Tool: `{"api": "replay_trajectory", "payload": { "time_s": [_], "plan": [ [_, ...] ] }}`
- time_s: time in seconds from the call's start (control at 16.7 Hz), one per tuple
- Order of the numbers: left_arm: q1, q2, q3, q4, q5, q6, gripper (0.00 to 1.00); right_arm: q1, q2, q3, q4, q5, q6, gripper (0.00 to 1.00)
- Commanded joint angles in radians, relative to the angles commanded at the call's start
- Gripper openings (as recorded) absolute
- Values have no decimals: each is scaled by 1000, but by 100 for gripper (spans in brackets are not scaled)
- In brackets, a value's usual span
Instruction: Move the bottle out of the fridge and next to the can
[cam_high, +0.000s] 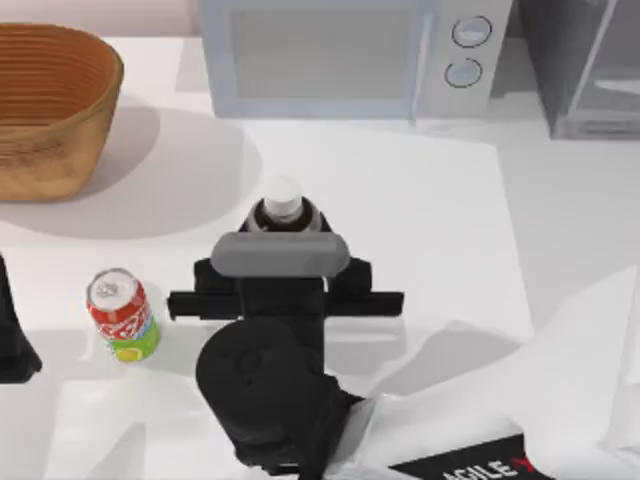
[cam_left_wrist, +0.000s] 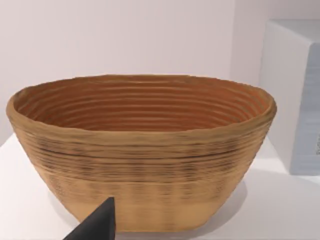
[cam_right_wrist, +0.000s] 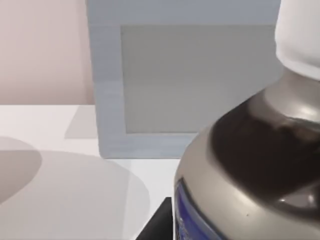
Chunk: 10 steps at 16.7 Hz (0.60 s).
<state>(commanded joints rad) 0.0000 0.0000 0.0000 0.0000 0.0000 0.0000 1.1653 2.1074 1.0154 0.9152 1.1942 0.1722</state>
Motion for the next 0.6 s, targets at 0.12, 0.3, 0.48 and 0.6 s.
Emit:
{"api": "replay_trajectory", "payload": {
  "time_s": [0.12, 0.3, 0.48, 0.6],
  "plan": [
    [0, 0, 0, 0, 0, 0, 100, 2, 2, 2, 0, 2, -1, 0],
    [0, 0, 0, 0, 0, 0, 100, 2, 3, 3, 0, 2, -2, 0],
    [0, 0, 0, 0, 0, 0, 100, 2, 3, 3, 0, 2, -2, 23],
    [0, 0, 0, 0, 0, 0, 100, 2, 3, 3, 0, 2, -2, 38]
  ]
}}
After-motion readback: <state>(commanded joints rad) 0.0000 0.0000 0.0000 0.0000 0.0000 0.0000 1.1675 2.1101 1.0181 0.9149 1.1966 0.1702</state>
